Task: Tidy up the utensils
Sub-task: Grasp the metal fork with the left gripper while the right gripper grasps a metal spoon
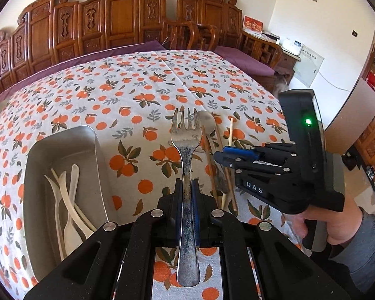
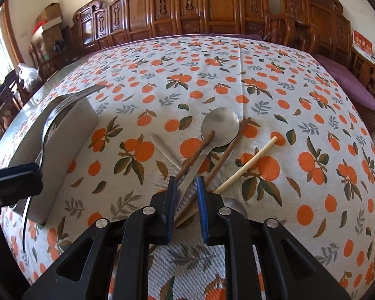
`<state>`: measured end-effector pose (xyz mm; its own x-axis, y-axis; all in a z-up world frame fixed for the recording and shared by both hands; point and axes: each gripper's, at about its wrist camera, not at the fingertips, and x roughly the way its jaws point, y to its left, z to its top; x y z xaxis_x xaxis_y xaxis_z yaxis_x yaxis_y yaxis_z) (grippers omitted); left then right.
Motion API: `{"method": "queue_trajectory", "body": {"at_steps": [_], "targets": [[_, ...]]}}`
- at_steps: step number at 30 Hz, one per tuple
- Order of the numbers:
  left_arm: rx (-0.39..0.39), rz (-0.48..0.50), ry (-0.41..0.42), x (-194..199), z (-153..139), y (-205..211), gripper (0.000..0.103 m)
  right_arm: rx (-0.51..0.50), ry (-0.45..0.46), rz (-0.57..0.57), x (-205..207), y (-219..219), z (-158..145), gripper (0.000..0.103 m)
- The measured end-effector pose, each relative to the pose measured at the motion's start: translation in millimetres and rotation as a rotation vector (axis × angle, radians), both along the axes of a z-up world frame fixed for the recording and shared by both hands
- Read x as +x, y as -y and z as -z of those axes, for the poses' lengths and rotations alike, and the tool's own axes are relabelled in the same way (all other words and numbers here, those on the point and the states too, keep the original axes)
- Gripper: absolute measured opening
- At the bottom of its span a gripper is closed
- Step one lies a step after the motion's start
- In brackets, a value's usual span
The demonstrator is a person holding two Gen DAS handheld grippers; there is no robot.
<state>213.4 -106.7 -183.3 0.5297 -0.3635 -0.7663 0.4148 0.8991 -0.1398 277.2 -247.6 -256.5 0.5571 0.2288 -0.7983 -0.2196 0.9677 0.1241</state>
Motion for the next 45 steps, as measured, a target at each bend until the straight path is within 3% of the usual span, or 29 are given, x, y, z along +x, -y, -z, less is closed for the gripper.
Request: {"method": "queue_trajectory", "body": {"at_steps": [4, 8, 13, 26, 32, 38, 45], "targets": [[-0.002, -0.005, 0.006, 0.1, -1.8, -1.7, 0.006, 0.038, -0.047, 0.049, 5.0, 7.2, 2.3, 0.019], [-0.011, -0.012, 0.019, -0.7, -8.1, -6.1, 0.006, 0.064, -0.005, 0.057, 6.6, 10.6, -12.2, 0.019], [-0.026, -0.028, 0.035, -1.9, -16.4, -16.6, 0.006, 0.064, -0.016, 0.071, 23.8, 8.2, -15.4, 0.019], [-0.058, -0.056, 0.063, -0.1, -31.2, -33.5, 0.006, -0.063, -0.169, 0.138, 55.8, -4.6, 4.9, 0.015], [-0.058, -0.064, 0.076, -1.0, -35.2, -38.7, 0.006, -0.152, -0.171, 0.158, 61.0, -15.7, 5.5, 0.014], [-0.063, -0.080, 0.083, -1.0, -39.1, -50.9, 0.006, -0.163, -0.162, 0.161, 59.2, -16.9, 5.1, 0.007], [-0.071, -0.102, 0.093, -3.6, -45.5, -67.4, 0.006, -0.125, -0.123, 0.161, 50.7, -11.7, -5.4, 0.007]]}}
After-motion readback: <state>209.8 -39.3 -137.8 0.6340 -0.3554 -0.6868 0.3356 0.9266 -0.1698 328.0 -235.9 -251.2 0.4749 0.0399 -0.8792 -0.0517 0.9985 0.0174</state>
